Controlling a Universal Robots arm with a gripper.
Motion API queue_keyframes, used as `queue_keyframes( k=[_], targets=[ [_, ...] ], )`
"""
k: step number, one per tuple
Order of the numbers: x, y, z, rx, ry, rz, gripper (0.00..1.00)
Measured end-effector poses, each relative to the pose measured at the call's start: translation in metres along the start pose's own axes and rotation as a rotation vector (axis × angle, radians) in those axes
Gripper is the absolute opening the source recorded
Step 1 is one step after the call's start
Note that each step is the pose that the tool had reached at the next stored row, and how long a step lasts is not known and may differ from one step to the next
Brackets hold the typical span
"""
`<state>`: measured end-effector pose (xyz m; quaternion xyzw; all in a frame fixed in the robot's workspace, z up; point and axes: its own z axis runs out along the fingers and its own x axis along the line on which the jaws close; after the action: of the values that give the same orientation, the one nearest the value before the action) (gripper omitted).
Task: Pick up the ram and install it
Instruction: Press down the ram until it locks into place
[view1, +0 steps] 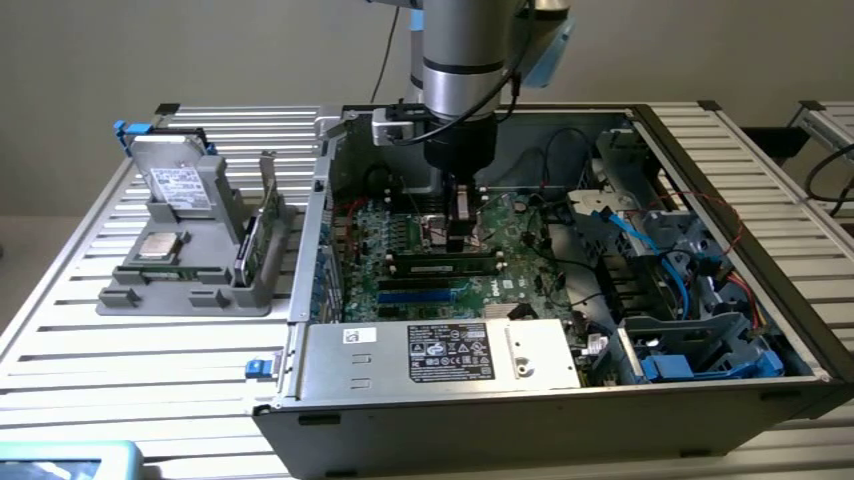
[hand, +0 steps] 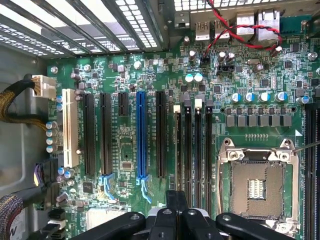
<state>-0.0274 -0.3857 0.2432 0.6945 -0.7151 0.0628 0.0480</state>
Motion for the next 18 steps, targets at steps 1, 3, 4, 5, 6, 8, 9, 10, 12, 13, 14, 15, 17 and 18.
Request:
queue_keyframes(
  k=[1, 3, 4, 5, 6, 8, 9, 10, 12, 13, 14, 15, 17, 18],
  targets=[
    [0.0, 0.0, 0.0, 0.0, -0.0001, 0.0, 0.11],
    [0.0, 0.0, 0.0, 0.0, 0.0, 0.0, 0.11],
    [0.0, 0.0, 0.0, -0.0004, 0.0, 0.002, 0.11],
    [0.0, -0.0001, 0.0, -0.0014, 0.0003, 0.008, 0.11],
    [0.0, -0.0001, -0.0001, -0.0027, 0.0006, 0.017, 0.11],
    [0.0, -0.0001, 0.0, -0.0067, 0.0011, 0.042, 0.11],
    [0.0, -0.0001, 0.0001, -0.0089, 0.0014, 0.056, 0.11],
    [0.0, -0.0001, 0.0001, -0.0111, 0.0017, 0.07, 0.11],
    [0.0, -0.0001, 0.0001, -0.0158, 0.0024, 0.1, 0.11],
    [0.0, -0.0001, 0.0001, -0.0179, 0.0027, 0.113, 0.11],
    [0.0, -0.0001, 0.0001, -0.0198, 0.003, 0.126, 0.11],
    [0.0, 0.0, 0.0001, -0.0211, 0.0029, 0.138, 0.11],
    [-0.0001, -0.0001, 0.0001, -0.0203, -0.0007, 0.147, 0.11],
    [-0.0001, -0.0002, 0.0002, -0.0188, -0.0021, 0.152, 0.11]
  ],
)
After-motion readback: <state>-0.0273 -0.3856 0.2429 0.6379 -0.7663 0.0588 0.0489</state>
